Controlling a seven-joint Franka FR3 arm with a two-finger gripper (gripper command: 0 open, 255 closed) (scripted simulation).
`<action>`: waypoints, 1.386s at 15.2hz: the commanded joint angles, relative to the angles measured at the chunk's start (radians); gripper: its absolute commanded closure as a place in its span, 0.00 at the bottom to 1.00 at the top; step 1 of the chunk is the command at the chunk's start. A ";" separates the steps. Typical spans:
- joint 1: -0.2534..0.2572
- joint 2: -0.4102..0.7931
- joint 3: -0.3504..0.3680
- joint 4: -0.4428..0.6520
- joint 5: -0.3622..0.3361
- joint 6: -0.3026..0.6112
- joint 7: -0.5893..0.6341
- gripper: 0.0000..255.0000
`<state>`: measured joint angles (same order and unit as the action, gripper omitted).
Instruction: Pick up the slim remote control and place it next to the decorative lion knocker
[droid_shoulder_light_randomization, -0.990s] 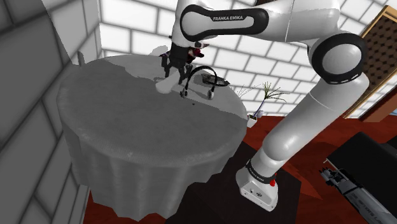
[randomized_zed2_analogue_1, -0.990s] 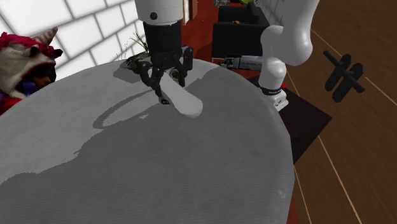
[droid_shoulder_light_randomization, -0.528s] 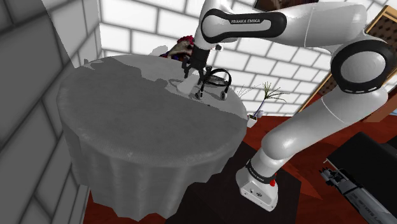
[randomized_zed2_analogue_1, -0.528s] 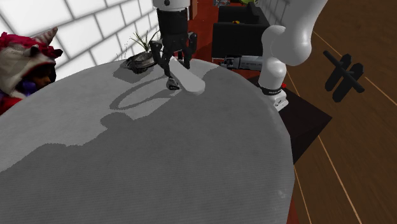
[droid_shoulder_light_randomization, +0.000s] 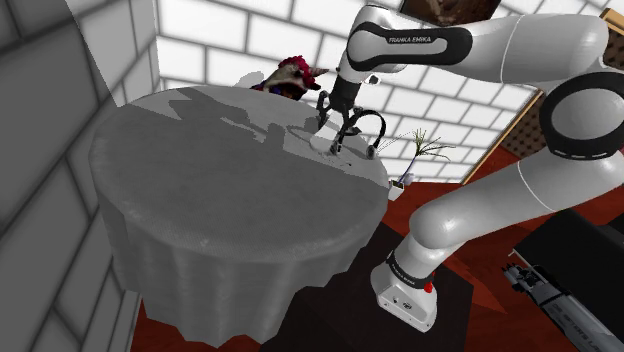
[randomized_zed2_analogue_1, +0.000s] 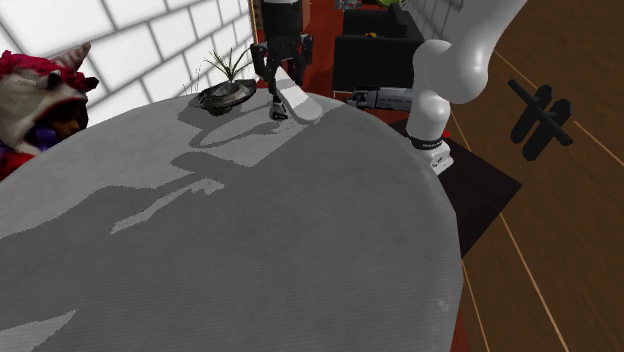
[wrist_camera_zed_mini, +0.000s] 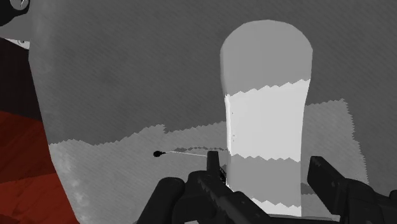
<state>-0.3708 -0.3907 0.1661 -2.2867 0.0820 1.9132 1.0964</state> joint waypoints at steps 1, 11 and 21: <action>-0.018 -0.032 -0.038 -0.038 -0.010 0.002 -0.053 1.00; -0.114 -0.098 -0.211 -0.107 -0.085 -0.001 -0.280 1.00; -0.114 -0.064 -0.214 -0.216 -0.085 0.143 -0.283 1.00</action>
<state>-0.4860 -0.4612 -0.0493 -2.4850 -0.0047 2.0423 0.8110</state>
